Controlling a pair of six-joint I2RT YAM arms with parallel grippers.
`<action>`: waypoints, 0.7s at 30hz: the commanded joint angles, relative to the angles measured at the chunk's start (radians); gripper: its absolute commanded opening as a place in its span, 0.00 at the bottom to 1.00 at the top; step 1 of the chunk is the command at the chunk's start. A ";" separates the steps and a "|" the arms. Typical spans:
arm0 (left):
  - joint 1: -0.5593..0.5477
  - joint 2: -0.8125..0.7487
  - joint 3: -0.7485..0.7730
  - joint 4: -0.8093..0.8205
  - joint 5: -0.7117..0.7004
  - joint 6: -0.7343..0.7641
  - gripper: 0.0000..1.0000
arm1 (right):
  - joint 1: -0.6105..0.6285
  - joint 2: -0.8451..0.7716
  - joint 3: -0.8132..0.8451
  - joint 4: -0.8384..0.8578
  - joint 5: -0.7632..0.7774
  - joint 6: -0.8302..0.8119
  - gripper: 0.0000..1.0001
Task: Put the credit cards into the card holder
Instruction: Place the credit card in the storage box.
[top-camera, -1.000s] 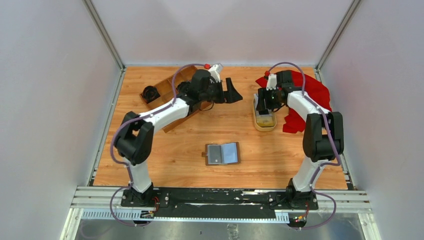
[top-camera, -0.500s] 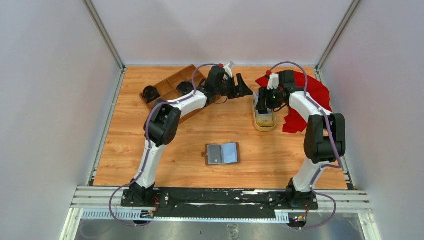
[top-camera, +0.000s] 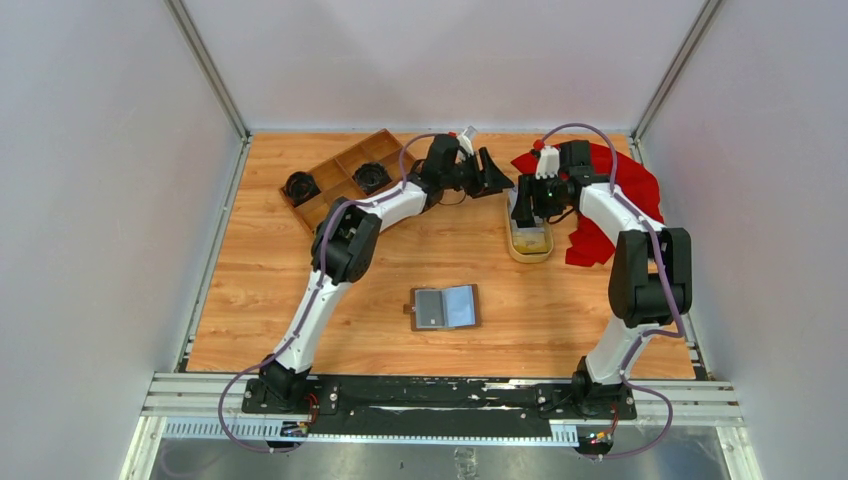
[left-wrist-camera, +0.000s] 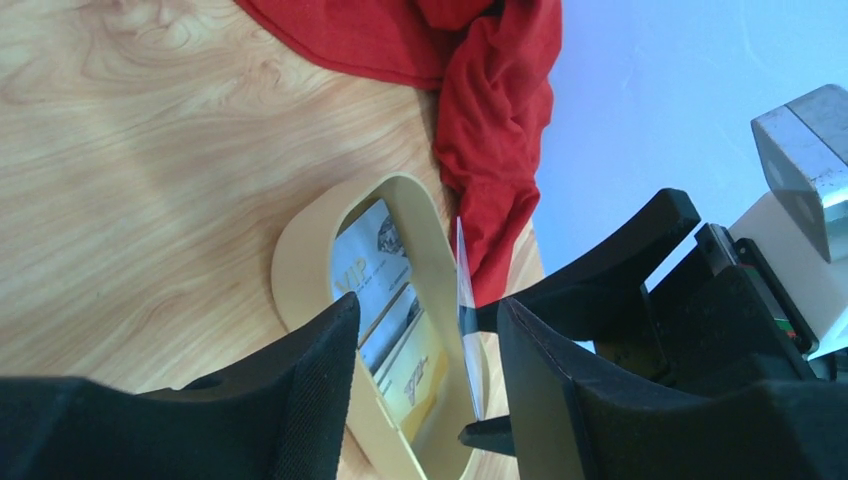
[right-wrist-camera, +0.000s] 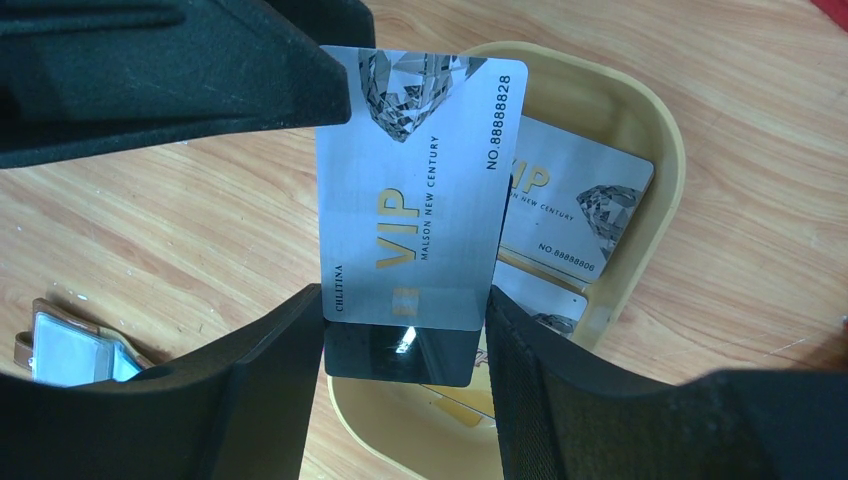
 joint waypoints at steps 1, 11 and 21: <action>0.001 0.041 0.047 0.062 0.046 -0.069 0.54 | -0.016 -0.024 -0.016 0.004 -0.019 -0.004 0.43; -0.013 0.096 0.097 0.084 0.070 -0.101 0.08 | -0.016 -0.010 -0.015 0.002 -0.002 -0.002 0.43; -0.029 0.154 0.162 0.085 0.063 -0.071 0.00 | -0.024 0.046 -0.002 -0.020 0.023 -0.008 0.50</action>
